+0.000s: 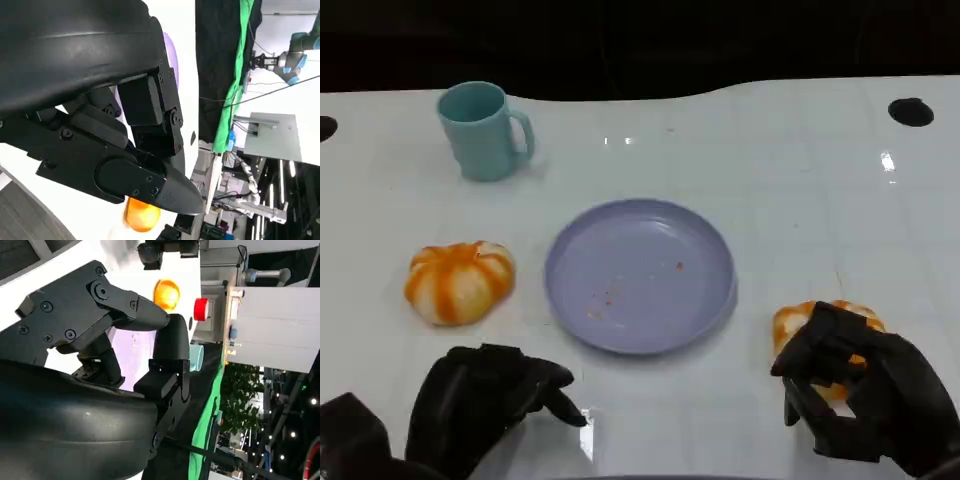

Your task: Grasp the bread from the table and place it into the plate.

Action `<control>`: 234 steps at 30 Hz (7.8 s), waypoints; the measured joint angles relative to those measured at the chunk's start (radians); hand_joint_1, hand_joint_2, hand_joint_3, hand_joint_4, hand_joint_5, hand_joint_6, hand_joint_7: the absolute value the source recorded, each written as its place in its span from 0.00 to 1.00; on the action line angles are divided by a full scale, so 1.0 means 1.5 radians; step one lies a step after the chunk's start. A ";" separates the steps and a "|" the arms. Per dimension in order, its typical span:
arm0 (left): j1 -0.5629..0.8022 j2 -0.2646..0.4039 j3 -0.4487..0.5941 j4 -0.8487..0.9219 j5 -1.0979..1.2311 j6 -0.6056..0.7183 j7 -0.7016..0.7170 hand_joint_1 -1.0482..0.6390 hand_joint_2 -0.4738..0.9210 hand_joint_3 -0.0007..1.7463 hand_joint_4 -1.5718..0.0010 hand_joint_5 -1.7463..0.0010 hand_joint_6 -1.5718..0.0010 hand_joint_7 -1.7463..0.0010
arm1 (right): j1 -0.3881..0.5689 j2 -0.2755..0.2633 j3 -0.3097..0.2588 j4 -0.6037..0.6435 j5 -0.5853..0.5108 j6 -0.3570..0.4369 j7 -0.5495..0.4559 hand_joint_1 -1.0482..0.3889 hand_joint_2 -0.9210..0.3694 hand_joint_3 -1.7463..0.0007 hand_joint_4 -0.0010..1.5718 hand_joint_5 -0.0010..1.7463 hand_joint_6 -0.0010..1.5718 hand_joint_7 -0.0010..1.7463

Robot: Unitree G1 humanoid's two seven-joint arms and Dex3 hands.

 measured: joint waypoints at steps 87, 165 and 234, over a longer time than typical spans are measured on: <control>0.034 -0.005 -0.029 -0.073 0.001 0.028 0.011 0.05 0.95 0.00 0.21 0.49 0.00 0.99 | -0.300 -0.277 0.265 0.148 -0.732 0.186 -0.220 0.35 0.00 0.98 0.24 0.14 0.32 0.02; 0.062 -0.011 -0.051 -0.109 0.007 0.035 0.035 0.04 0.96 0.00 0.20 0.50 0.00 0.99 | -0.536 -0.109 0.302 0.397 -0.656 0.027 -0.548 0.61 0.47 0.31 0.62 1.00 0.47 1.00; 0.078 -0.009 -0.058 -0.128 0.006 0.037 0.035 0.04 0.96 0.00 0.19 0.52 0.00 0.99 | -0.197 -0.137 0.156 0.070 -0.249 -0.104 -0.178 0.60 0.13 0.56 0.40 0.88 0.45 0.53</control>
